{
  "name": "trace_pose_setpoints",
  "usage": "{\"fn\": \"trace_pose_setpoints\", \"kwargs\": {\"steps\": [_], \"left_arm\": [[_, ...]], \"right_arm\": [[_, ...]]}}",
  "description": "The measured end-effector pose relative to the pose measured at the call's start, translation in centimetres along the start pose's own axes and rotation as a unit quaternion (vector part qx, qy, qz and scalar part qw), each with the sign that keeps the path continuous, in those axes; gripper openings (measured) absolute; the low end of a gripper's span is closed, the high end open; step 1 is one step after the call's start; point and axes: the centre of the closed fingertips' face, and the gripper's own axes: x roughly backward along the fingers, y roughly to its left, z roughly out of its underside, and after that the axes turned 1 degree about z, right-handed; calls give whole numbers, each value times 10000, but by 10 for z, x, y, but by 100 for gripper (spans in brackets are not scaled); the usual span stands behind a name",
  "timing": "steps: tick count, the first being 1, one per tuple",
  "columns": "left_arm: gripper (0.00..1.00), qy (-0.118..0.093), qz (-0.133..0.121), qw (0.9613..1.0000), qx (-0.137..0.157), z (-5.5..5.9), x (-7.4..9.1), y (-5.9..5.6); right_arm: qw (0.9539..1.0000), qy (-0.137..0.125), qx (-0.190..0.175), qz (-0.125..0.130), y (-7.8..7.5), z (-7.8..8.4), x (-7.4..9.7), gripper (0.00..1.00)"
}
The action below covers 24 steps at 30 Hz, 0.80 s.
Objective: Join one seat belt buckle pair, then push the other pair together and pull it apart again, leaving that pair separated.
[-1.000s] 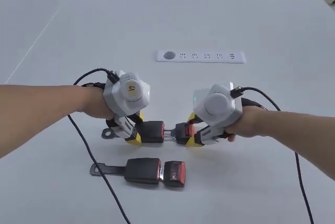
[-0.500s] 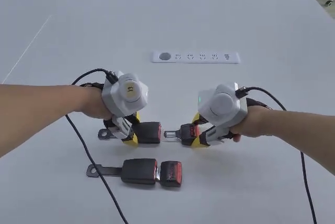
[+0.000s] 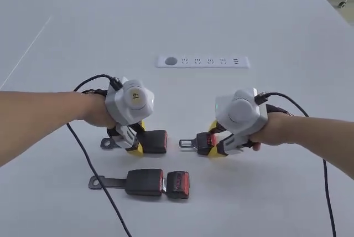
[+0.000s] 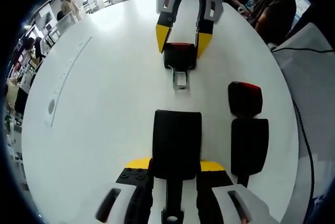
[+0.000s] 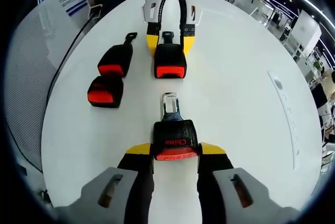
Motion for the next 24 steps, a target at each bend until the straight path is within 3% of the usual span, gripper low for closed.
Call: {"fn": "trace_pose_setpoints", "kwargs": {"steps": [24], "left_arm": [[32, -18, -15, 10000, 8, 0, 0, -1]], "right_arm": [[9998, 174, -87, 71, -1, 26, 14, 29]]}}
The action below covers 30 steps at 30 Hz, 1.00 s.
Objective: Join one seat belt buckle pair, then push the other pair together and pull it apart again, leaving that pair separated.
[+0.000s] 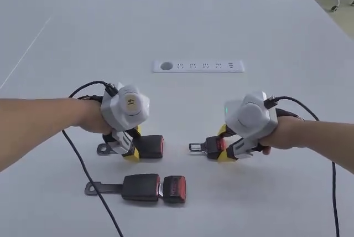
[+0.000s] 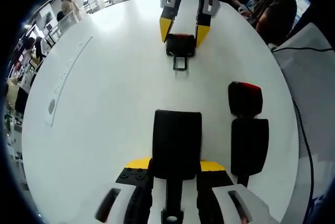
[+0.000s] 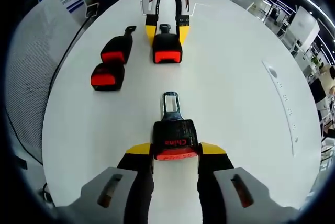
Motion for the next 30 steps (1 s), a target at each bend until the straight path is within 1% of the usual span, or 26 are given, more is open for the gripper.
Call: {"fn": "trace_pose_setpoints", "kwargs": {"steps": [5, 12, 20, 23, 27, 30], "left_arm": [[32, 0, -1, 10000, -16, 0, 0, 0], [33, 16, 15, 10000, -47, 1, -1, 3], [33, 109, 21, 9999, -95, 2, -2, 4], [33, 118, 3, 9999, -109, 2, -2, 5], [36, 126, -72, 9998, -159, 2, -2, 7], [37, 97, -95, 9997, -192, 2, -1, 6]], "right_arm": [[10000, 32, 44, -8, 0, 3, 2, 30], [9999, 77, 152, 1, 0, 3, 2, 31], [9996, 104, 254, 53, -1, 2, 2, 31], [9997, 53, 211, 115, -3, -2, 5, 33], [9997, 42, 216, 137, -5, -4, 7, 35], [9997, 40, 195, 164, -4, -5, 11, 38]]}}
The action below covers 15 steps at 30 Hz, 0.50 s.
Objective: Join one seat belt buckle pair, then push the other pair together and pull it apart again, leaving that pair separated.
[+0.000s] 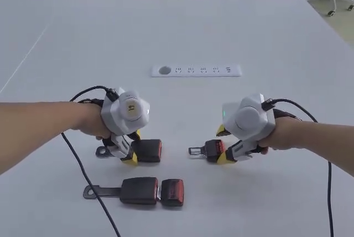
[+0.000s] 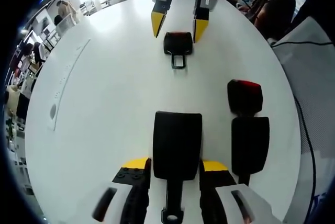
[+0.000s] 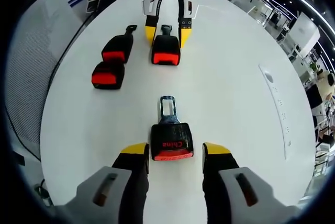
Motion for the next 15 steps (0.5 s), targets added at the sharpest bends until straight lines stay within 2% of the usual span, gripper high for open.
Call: {"fn": "trace_pose_setpoints", "kwargs": {"steps": [6, 10, 15], "left_arm": [[40, -115, -82, 9999, 83, -3, 7, 2], [42, -155, -113, 9998, 107, -4, 11, -1], [45, -159, -159, 9996, 165, 3, 19, -8]], "right_arm": [[10000, 42, -32, 24, 2, 4, 7, 43], [9999, 85, -47, 51, 5, 7, 14, 45], [9999, 84, -100, 108, 8, 11, 24, 48]]}}
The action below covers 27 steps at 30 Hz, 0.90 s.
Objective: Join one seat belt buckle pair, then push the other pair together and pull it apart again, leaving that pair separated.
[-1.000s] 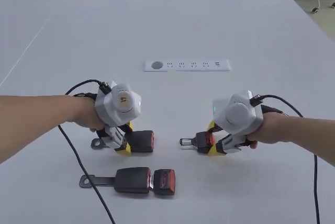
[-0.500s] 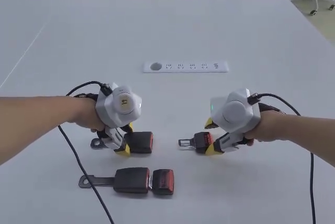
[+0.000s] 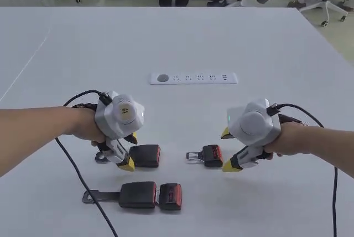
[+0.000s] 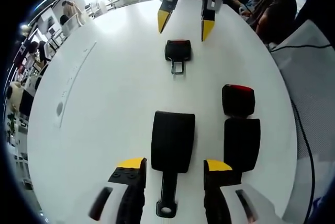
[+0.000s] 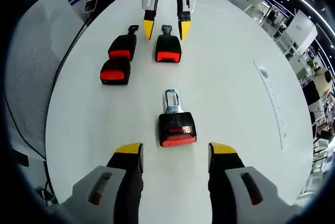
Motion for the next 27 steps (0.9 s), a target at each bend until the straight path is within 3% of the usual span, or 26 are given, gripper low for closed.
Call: {"fn": "trace_pose_setpoints", "kwargs": {"steps": [6, 12, 17, 21, 23, 24, 27], "left_arm": [[48, -208, -136, 9992, 306, 10, 13, -10], [53, -575, -333, 9946, 796, 26, 25, -25], [57, -1041, -587, 9851, 1238, 35, 36, -31], [61, -1420, -750, 9759, 1479, 35, 41, -45], [63, -1629, -836, 9695, 1628, 33, 42, -54], [64, -1786, -876, 9643, 1749, 32, 43, -60], [67, -2008, -915, 9564, 1911, 32, 45, -73]], "right_arm": [[9998, -95, -117, 102, 7, 2, 11, 53], [9991, -296, -279, 136, 19, 4, 17, 58], [9973, -471, -521, 223, 26, 8, 22, 61], [9934, -671, -876, 312, 34, 9, 26, 64], [9903, -818, -1052, 391, 40, 9, 29, 64], [9886, -889, -1133, 432, 42, 9, 30, 65], [9827, -1072, -1408, 543, 50, 10, 34, 67]]}}
